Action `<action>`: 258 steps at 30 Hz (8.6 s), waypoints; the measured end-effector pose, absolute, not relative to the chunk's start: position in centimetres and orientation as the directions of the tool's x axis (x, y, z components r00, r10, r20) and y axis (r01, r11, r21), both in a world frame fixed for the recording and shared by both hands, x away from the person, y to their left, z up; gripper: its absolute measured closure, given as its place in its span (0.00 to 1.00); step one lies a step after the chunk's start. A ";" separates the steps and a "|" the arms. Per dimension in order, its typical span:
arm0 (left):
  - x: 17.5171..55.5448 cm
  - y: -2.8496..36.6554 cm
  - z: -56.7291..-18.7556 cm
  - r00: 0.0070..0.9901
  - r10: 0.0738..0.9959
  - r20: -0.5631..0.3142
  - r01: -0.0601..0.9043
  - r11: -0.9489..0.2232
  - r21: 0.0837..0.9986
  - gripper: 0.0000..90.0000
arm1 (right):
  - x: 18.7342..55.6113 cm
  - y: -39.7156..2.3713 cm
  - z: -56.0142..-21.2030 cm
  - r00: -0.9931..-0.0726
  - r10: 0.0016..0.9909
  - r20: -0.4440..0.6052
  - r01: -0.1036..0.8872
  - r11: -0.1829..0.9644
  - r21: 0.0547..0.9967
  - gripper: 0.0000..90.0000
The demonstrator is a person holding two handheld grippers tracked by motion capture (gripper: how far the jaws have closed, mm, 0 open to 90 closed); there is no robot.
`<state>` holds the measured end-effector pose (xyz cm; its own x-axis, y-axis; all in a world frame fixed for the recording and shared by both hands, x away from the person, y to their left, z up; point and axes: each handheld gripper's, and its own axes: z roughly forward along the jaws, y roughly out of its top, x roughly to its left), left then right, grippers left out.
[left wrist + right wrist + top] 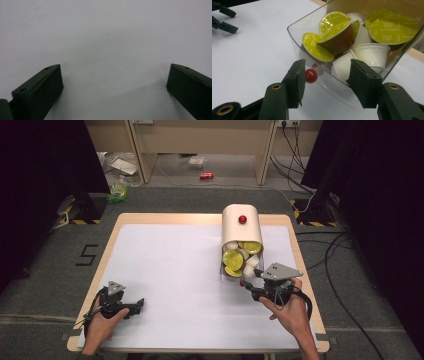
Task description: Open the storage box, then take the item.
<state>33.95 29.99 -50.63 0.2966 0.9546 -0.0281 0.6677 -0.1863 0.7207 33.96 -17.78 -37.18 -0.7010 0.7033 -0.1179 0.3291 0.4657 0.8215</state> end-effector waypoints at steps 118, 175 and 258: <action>34.0 30.0 -50.6 0.297 0.955 -0.029 0.668 -0.186 0.720 0.00 | 37.0 -13.2 -38.2 -0.638 0.738 -0.218 0.304 0.502 0.810 0.40; 34.0 30.0 -50.6 0.296 0.955 -0.031 0.668 -0.183 0.722 0.00 | 36.4 -15.0 -36.4 -0.631 0.765 -0.129 0.301 0.396 0.867 0.65; 34.0 30.0 -50.6 0.296 0.955 -0.029 0.668 -0.185 0.721 0.00 | 32.9 -26.9 -45.2 -0.465 0.885 -0.004 0.570 0.302 0.764 0.65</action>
